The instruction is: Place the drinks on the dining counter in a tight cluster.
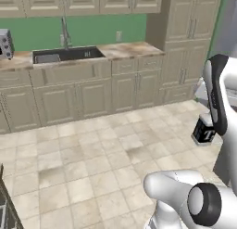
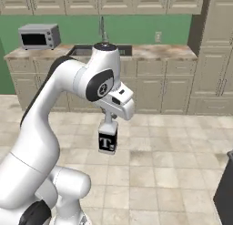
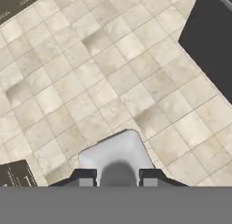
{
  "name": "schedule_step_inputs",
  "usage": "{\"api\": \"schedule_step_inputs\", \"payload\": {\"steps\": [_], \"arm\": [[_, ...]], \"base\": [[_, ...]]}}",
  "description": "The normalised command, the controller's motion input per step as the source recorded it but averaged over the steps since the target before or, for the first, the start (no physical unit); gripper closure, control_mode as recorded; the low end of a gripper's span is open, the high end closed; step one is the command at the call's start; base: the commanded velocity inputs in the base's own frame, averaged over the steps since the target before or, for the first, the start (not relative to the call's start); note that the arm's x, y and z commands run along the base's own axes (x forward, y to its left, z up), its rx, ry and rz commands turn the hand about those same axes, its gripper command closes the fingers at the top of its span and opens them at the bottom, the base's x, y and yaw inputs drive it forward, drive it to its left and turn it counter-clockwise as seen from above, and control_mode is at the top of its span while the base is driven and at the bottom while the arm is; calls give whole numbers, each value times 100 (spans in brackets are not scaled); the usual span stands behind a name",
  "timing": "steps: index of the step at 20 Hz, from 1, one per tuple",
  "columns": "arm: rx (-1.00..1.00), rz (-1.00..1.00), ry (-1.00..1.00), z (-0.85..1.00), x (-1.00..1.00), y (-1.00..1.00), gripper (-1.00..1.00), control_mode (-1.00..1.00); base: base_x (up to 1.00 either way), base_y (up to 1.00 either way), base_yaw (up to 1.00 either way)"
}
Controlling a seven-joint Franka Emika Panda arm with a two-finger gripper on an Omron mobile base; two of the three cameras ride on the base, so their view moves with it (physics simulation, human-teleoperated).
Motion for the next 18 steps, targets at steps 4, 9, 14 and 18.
{"api": "schedule_step_inputs", "payload": {"steps": [4, 9, 14, 18], "arm": [[0, 0, 0, 0, 0, 0, 100, 100], [0, 0, 0, 0, 0, 0, 100, 100], [0, 0, 0, 0, 0, 0, 100, 100], [0, 0, 0, 0, 0, 0, 100, 100]], "base": [[16, 4, 95], [56, 0, 38], [-47, 7, 47], [-42, 4, 61]]}}
